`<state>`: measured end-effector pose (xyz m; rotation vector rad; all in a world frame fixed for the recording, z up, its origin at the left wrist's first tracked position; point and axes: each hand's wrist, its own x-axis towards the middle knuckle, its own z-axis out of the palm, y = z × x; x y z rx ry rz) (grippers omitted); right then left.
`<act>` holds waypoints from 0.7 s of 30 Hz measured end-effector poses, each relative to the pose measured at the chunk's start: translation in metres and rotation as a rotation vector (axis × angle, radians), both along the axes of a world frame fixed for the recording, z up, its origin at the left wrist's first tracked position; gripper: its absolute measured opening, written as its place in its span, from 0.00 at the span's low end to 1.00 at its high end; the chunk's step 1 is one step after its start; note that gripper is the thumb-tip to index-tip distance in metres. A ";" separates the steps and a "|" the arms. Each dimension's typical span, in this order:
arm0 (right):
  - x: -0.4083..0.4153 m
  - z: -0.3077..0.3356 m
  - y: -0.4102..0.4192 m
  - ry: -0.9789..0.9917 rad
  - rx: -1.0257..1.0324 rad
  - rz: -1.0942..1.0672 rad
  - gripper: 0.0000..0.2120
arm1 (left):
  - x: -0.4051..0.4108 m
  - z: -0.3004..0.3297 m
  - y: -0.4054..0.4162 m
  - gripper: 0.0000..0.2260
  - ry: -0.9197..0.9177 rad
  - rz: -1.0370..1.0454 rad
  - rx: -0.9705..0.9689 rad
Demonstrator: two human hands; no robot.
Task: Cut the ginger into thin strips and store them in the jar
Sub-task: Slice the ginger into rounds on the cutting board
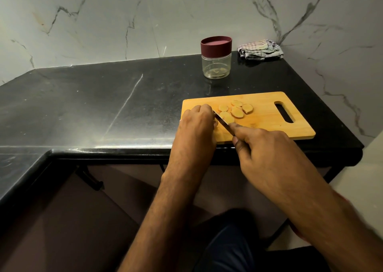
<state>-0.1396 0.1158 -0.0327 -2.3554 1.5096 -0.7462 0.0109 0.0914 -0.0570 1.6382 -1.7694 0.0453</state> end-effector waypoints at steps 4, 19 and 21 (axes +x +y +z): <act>0.003 0.002 -0.002 0.005 0.018 0.014 0.20 | 0.002 -0.002 -0.002 0.08 0.032 -0.018 -0.009; 0.021 0.008 -0.023 0.120 0.059 -0.018 0.18 | 0.001 -0.006 -0.001 0.08 0.133 0.012 -0.081; 0.014 0.007 -0.017 0.113 0.046 -0.006 0.16 | 0.001 -0.011 0.000 0.08 0.125 0.016 -0.113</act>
